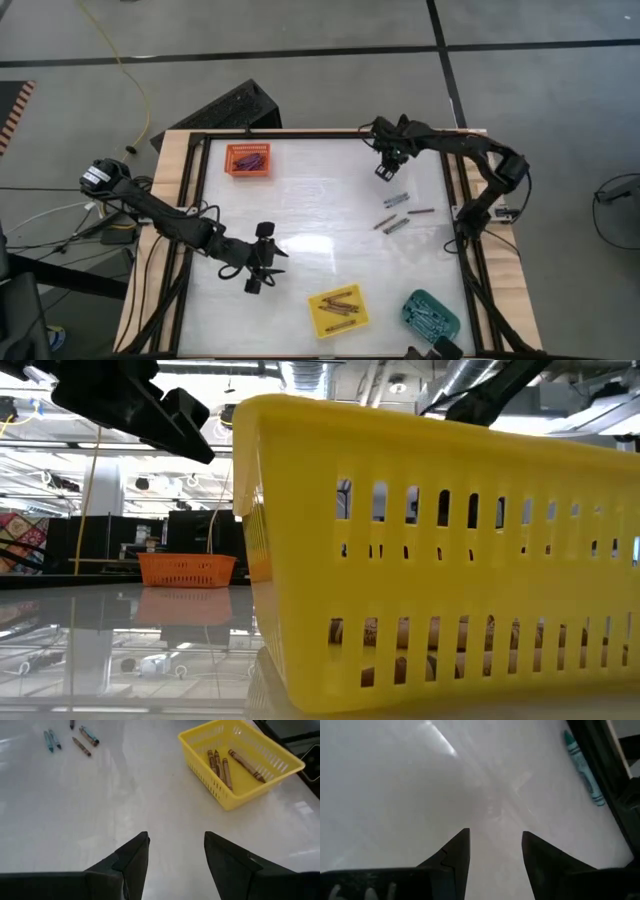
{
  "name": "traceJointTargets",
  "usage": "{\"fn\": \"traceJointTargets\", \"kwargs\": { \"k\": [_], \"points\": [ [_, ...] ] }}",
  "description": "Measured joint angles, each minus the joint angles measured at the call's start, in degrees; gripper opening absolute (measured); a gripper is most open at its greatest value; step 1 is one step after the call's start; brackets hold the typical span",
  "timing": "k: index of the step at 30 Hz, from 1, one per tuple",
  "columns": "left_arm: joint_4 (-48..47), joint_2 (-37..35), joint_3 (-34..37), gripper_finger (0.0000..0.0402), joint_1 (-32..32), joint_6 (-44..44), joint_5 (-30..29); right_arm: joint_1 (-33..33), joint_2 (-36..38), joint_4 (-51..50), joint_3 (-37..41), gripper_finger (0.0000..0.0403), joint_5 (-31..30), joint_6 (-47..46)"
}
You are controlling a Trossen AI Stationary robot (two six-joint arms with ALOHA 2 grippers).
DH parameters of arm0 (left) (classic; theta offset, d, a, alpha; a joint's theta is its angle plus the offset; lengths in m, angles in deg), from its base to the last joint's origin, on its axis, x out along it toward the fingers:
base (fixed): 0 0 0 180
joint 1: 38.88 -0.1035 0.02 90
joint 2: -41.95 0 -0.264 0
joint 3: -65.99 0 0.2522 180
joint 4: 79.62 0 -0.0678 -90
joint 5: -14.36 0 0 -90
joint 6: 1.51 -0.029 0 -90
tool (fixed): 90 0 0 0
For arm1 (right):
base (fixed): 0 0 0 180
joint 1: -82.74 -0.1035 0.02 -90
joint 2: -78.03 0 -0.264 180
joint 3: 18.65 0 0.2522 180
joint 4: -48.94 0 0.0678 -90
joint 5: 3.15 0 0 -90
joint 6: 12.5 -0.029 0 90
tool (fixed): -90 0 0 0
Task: Sort crayons
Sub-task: Put the brown crayon into the yellow bin
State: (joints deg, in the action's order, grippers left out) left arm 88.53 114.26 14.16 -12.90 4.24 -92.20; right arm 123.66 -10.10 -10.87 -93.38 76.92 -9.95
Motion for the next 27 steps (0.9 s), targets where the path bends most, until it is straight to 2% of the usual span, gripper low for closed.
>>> {"fn": "traceJointTargets", "kwargs": {
  "k": [6,14,27],
  "points": [
    [0.3,0.0,0.0,0.0181,0.3,2.2,-2.2,3.4,-4.1,0.0,-2.4,0.0171,-0.2,5.4],
    [1.6,0.0,0.0,0.0181,-0.8,2.1,-4.6,10.3,-12.3,0.0,-11.8,0.0171,2.4,5.0],
    [1.4,0.0,0.0,0.0181,-2.6,2.3,-4.7,12.5,-24.3,-3.0,-21.7,0.0171,4.3,5.2]
  ]
}}
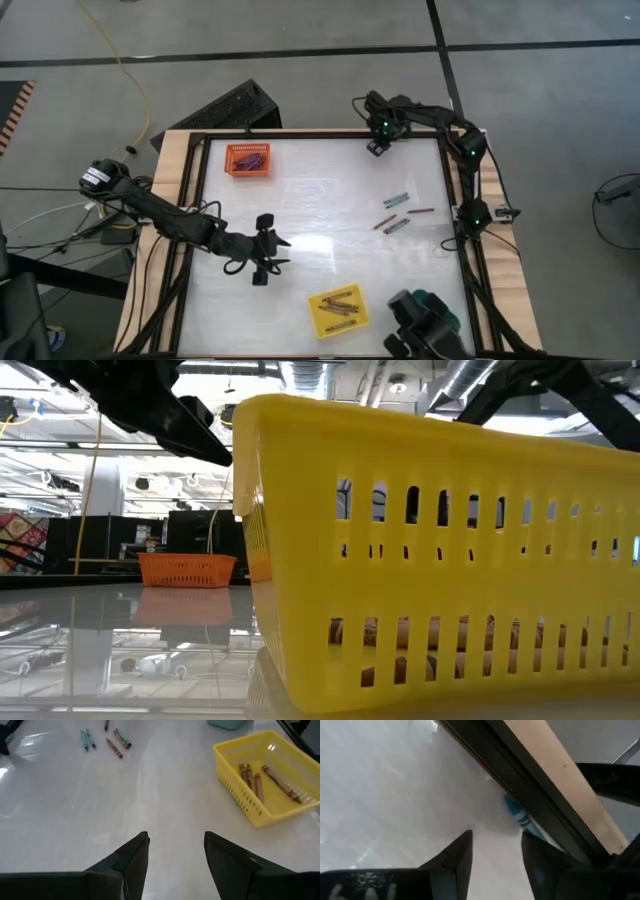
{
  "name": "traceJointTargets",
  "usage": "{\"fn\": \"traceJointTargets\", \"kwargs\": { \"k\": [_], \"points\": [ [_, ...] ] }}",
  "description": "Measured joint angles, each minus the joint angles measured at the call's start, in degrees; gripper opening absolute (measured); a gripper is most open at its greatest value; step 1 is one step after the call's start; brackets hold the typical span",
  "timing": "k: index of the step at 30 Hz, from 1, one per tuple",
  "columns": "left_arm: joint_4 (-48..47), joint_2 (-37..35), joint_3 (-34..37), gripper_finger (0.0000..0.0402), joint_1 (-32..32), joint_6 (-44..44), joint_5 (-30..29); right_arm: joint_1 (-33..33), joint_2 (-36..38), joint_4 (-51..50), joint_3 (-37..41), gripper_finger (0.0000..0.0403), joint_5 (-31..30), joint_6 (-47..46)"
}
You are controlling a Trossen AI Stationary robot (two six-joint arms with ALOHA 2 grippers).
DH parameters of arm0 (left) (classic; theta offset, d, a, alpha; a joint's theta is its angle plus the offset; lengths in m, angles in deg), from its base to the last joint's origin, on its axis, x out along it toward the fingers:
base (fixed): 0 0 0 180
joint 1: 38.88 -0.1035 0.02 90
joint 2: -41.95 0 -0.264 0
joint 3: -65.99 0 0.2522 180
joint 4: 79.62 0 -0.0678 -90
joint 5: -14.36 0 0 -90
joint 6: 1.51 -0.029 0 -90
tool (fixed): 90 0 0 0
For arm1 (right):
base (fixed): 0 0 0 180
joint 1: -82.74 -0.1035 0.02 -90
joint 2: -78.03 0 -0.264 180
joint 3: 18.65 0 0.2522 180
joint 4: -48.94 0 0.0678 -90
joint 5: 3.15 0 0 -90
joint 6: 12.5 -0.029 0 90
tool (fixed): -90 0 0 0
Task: Sort crayons
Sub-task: Put the brown crayon into the yellow bin
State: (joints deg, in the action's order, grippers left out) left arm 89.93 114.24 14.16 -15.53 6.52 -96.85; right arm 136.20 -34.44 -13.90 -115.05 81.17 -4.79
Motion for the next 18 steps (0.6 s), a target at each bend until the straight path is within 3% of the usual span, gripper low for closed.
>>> {"fn": "traceJointTargets", "kwargs": {
  "k": [18],
  "points": [
    [-1.4,0.0,0.0,0.0181,0.0,1.1,1.3,2.9,-0.5,-0.4,-1.8,0.0171,1.5,-1.5]
  ]
}}
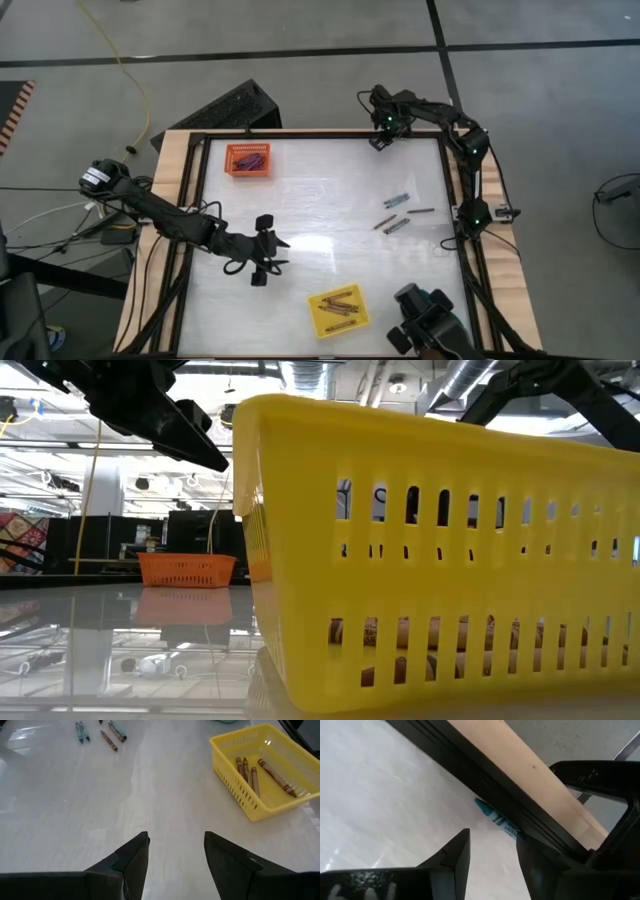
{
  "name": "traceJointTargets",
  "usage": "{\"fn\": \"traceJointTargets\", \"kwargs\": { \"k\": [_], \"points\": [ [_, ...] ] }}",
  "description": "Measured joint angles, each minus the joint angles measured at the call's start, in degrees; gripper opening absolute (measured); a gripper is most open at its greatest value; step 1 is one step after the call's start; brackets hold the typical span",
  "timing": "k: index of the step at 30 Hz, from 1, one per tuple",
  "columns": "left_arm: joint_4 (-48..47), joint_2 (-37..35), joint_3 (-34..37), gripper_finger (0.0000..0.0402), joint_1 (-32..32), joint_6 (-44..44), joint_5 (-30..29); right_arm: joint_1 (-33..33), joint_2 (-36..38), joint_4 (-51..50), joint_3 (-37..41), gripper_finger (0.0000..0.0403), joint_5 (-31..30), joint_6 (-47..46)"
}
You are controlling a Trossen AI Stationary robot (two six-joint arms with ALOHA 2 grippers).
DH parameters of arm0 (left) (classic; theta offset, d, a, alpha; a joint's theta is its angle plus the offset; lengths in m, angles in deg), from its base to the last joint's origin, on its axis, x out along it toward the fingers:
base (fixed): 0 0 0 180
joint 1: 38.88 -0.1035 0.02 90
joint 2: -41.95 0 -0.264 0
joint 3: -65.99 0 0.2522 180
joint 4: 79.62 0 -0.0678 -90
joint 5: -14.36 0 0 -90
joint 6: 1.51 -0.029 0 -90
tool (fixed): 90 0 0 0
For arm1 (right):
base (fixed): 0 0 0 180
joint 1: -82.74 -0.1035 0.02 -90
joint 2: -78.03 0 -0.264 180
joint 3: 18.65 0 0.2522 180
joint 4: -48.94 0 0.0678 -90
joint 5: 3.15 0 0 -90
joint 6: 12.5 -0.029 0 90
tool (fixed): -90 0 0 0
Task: Sort crayons
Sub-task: Put the brown crayon into the yellow bin
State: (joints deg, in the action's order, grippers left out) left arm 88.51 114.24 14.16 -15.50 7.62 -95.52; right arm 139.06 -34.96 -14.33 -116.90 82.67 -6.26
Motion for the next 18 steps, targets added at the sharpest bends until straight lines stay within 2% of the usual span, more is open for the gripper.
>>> {"fn": "traceJointTargets", "kwargs": {
  "k": [18],
  "points": [
    [-2.4,0.0,0.0,0.0181,0.4,1.1,1.6,-2.0,0.1,-3.1,2.1,0.0171,2.4,-4.6]
  ]
}}
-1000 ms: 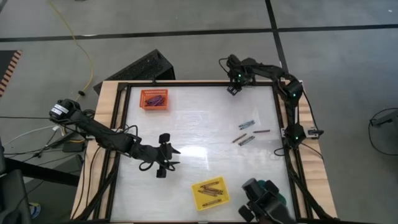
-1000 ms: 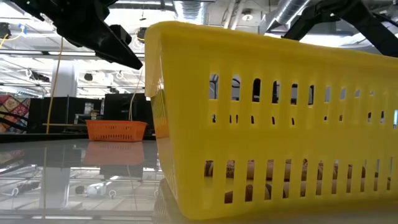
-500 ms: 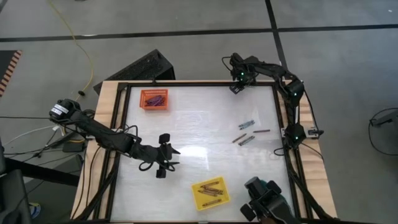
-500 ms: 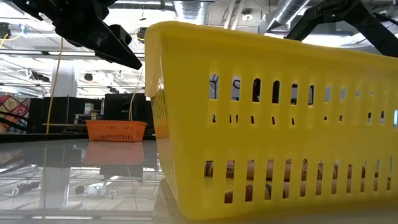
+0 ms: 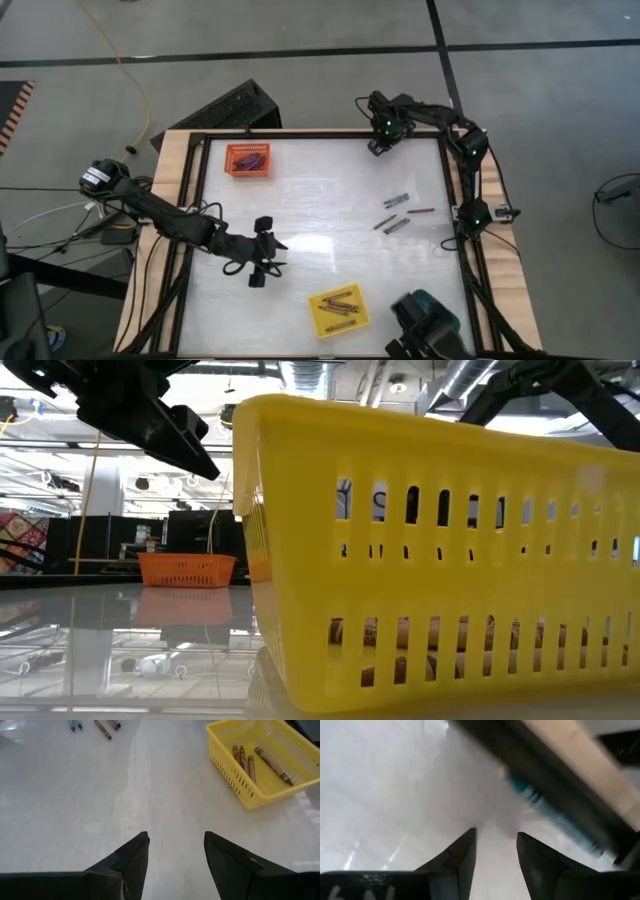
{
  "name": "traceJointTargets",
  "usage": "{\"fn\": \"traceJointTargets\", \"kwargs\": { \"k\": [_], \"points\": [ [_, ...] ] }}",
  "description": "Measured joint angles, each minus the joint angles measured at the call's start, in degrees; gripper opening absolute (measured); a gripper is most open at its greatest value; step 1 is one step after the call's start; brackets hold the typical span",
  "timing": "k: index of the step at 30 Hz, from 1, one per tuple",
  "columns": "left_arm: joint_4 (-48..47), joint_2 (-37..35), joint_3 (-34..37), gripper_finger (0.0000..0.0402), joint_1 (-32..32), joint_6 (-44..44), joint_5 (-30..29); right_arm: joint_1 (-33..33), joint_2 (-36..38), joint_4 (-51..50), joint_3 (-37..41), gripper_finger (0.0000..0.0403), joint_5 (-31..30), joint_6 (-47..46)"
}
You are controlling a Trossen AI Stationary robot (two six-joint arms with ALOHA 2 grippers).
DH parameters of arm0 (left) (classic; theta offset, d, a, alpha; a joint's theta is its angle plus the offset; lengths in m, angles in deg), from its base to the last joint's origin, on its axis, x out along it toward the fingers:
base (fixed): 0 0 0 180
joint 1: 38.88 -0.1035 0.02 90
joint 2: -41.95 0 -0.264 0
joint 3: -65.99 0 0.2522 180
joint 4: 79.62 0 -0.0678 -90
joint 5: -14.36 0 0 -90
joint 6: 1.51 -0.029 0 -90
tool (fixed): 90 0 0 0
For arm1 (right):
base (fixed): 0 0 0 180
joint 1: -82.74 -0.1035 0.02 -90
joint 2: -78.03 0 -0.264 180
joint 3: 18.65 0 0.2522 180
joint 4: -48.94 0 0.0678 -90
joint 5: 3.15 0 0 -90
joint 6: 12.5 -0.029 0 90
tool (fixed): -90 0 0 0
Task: Sort crayons
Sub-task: Put the brown crayon into the yellow bin
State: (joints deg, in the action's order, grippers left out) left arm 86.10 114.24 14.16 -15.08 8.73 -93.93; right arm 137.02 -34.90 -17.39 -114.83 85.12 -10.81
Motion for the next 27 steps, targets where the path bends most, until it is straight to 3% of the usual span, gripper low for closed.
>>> {"fn": "traceJointTargets", "kwargs": {
  "k": [10,17,20,27],
  "points": [
    [-0.2,0.0,0.0,0.0181,1.4,0.1,0.0,-7.0,6.3,-17.5,-0.5,0.0171,1.6,1.8],
    [-0.1,0.0,0.0,0.0181,1.4,-0.7,-0.6,-21.2,17.4,-18.3,3.3,0.0167,0.3,4.0],
    [0.0,0.0,0.0,0.0181,1.4,-1.4,-0.7,-26.9,21.8,-18.2,6.2,0.0162,-2.9,0.3],
    [0.0,0.0,0.0,0.0181,1.4,-3.0,-0.8,-43.0,30.4,-13.3,15.7,0.0147,-3.2,-6.2]
  ]
}}
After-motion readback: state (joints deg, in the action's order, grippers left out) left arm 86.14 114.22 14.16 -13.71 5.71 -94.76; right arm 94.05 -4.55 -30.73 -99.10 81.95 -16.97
